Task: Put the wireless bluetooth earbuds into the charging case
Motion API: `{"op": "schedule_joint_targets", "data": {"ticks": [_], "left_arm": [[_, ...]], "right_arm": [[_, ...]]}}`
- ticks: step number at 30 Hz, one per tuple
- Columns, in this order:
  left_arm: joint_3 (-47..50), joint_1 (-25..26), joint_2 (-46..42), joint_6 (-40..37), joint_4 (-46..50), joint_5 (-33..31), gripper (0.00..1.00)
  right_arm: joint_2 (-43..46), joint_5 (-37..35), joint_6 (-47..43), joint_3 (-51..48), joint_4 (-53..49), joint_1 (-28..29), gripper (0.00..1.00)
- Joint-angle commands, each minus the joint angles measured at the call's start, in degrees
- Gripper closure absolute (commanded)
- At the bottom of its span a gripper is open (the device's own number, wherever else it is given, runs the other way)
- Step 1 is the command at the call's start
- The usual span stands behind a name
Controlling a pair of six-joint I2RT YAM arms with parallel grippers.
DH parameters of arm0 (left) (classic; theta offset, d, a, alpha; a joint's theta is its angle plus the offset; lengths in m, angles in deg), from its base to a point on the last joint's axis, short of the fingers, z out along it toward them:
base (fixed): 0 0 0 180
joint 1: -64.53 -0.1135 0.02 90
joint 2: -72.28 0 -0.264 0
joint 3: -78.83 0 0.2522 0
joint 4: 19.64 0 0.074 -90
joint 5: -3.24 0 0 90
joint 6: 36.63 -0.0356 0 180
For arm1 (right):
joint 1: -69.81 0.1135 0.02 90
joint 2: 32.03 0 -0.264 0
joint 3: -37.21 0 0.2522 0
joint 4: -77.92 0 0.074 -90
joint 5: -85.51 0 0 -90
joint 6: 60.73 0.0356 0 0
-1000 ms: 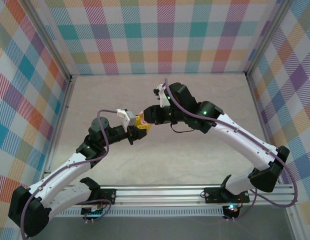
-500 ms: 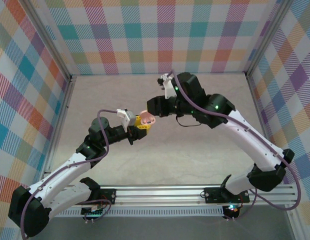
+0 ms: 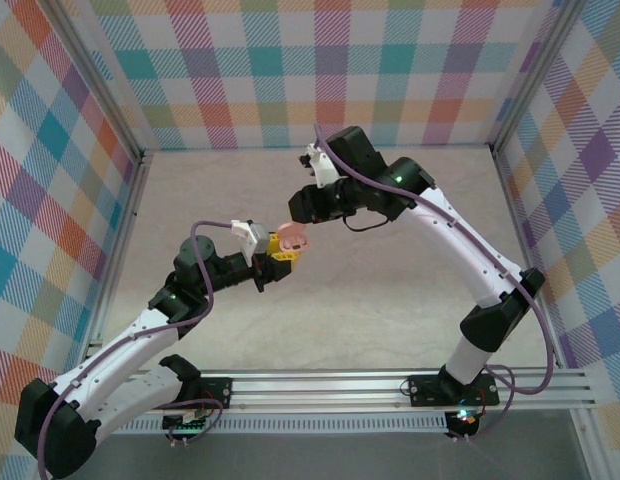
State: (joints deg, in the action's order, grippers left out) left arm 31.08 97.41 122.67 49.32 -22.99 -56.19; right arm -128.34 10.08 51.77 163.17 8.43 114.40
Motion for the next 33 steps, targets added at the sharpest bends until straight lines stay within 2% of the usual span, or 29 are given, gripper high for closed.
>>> {"op": "schedule_joint_targets", "data": {"ticks": [1,10,17,20,23,25,29,33], "left_arm": [[-2.0,0.0,-0.7,-0.1,0.1,1.1,0.8],[-2.3,0.0,-1.1,-0.3,0.8,0.3,0.8],[-2.5,0.0,-0.6,-0.3,0.4,-0.2,0.8],[-2.8,0.0,-0.3,-0.3,0.2,0.0,0.8],[-3.0,0.0,0.0,0.1,-0.1,0.3,0.8],[-3.2,0.0,0.0,0.4,-0.2,0.5,0.8],[-3.5,0.0,0.0,1.2,-0.7,0.9,0.8],[-3.9,0.0,0.9,2.8,-2.4,1.6,0.8]], "right_arm": [[0.9,3.3,-2.3,-0.7,-2.0,0.2,0.7],[1.9,5.8,-2.2,-2.6,-3.6,0.7,0.71],[6.3,5.8,-0.5,-7.3,-2.8,1.5,0.71],[8.9,3.5,0.7,-9.8,-1.6,1.4,0.67],[11.8,2.1,3.0,-13.1,1.0,-0.3,0.59],[14.0,5.4,6.2,-16.8,4.8,-2.9,0.56],[18.7,17.0,16.2,-28.0,19.5,-7.9,0.52],[19.8,23.8,23.2,-33.9,28.9,-8.9,0.51]]}}
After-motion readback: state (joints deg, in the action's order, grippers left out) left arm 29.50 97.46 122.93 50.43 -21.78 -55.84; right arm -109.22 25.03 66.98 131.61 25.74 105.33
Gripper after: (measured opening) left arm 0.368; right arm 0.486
